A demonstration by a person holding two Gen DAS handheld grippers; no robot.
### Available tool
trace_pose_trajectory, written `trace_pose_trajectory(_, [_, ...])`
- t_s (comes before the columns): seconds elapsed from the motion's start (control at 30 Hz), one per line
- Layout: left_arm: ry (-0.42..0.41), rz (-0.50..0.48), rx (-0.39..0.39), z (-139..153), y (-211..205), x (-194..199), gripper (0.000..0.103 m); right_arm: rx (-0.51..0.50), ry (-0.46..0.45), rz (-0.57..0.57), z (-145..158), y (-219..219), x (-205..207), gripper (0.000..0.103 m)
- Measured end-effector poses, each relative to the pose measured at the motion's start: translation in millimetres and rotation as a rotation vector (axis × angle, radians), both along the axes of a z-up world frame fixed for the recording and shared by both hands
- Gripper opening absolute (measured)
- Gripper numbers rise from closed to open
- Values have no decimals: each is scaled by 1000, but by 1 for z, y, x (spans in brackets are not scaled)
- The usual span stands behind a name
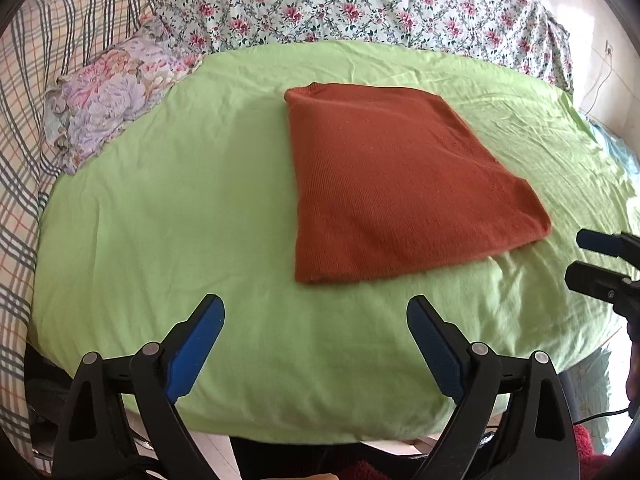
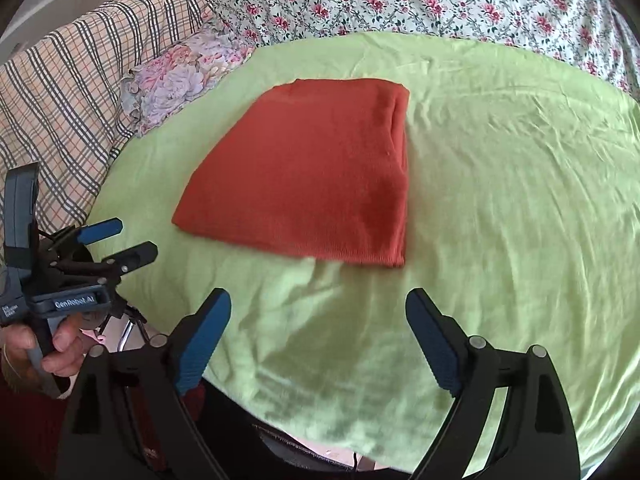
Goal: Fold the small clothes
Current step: 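Open both grippers and lift them away from the folded sweater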
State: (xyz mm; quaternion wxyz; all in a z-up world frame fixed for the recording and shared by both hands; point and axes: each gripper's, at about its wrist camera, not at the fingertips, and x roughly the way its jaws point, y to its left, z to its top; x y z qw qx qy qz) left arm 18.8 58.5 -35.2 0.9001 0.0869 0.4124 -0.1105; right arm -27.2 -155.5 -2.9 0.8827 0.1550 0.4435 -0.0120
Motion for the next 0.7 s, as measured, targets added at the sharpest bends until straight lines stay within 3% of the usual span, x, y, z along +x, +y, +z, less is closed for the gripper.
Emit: trace_pose_trajectory(0.7, [-18, 31, 11, 21, -16, 46, 96, -4, 32, 35, 5, -4, 60, 94])
